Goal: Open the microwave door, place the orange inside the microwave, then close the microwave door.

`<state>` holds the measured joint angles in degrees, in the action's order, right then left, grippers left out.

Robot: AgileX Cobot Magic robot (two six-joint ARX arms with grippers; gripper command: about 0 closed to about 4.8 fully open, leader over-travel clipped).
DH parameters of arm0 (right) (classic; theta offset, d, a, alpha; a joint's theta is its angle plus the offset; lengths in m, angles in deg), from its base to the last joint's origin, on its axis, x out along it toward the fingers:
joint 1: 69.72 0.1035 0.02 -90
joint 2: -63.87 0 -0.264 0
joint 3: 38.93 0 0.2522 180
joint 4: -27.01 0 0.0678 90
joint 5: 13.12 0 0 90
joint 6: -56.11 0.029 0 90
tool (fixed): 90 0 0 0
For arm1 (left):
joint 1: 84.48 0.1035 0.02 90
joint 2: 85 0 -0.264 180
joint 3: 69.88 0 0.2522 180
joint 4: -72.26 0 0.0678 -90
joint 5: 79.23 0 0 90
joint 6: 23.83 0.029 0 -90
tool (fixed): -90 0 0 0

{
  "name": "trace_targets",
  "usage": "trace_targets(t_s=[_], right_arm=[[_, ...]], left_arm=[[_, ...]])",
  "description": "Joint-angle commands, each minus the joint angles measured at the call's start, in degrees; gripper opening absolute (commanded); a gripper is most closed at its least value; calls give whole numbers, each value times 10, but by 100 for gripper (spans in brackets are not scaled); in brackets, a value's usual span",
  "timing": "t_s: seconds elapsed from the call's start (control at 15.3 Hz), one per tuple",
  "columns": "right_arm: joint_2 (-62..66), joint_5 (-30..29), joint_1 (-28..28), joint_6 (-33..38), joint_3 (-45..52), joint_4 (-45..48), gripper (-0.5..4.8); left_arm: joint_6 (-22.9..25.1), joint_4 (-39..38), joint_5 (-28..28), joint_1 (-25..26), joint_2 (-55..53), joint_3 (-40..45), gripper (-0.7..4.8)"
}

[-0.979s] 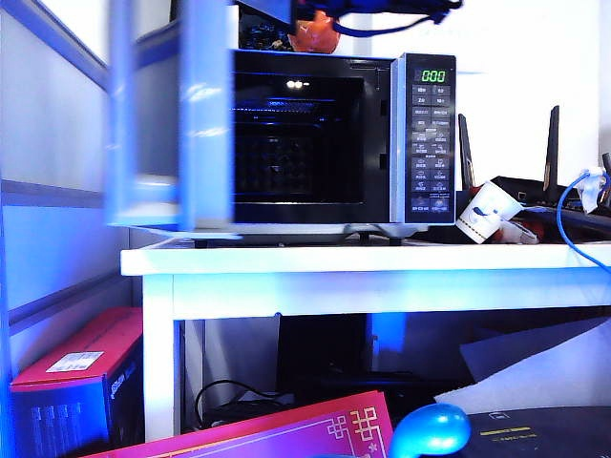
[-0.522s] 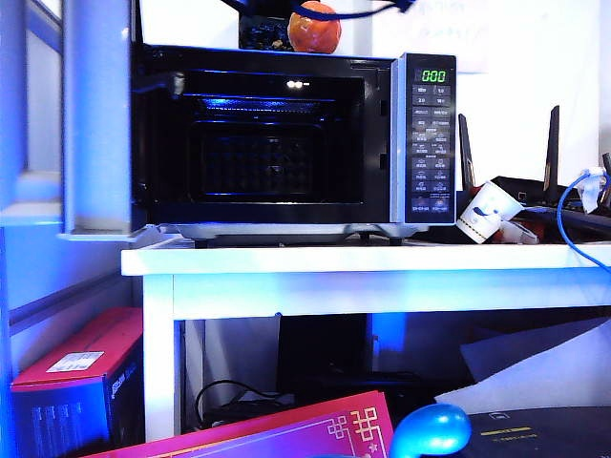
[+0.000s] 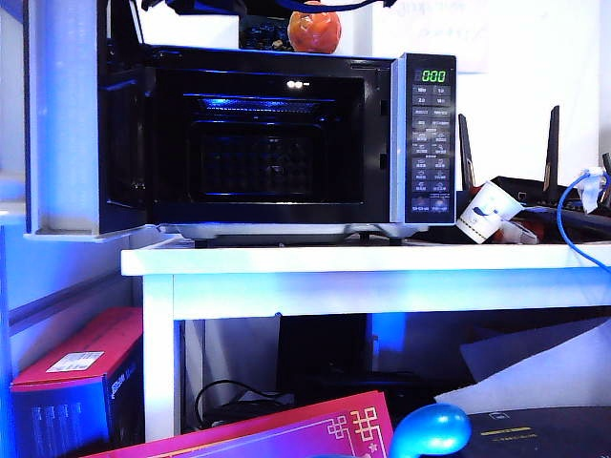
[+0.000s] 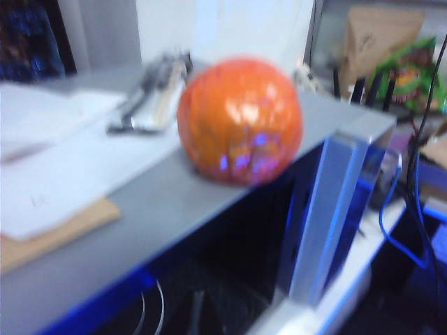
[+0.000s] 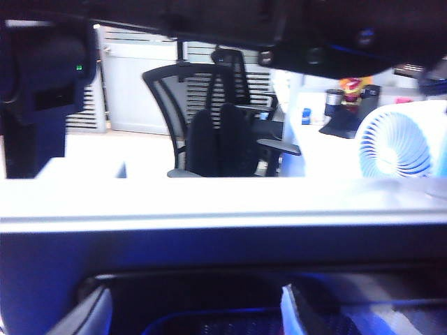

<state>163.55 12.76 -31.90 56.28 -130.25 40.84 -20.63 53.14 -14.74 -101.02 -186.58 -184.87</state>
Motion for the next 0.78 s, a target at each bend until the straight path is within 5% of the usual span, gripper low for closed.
trace_targets(t_s=[0.07,0.78], right_arm=[[-4,-1,2,3,-3,9,323],[-14,-35,-27,3,-3,-7,324]], left_arm=[[48,-50,-5,-1,-1,1,-5],[54,-83,-32,-1,-26,1,-5]])
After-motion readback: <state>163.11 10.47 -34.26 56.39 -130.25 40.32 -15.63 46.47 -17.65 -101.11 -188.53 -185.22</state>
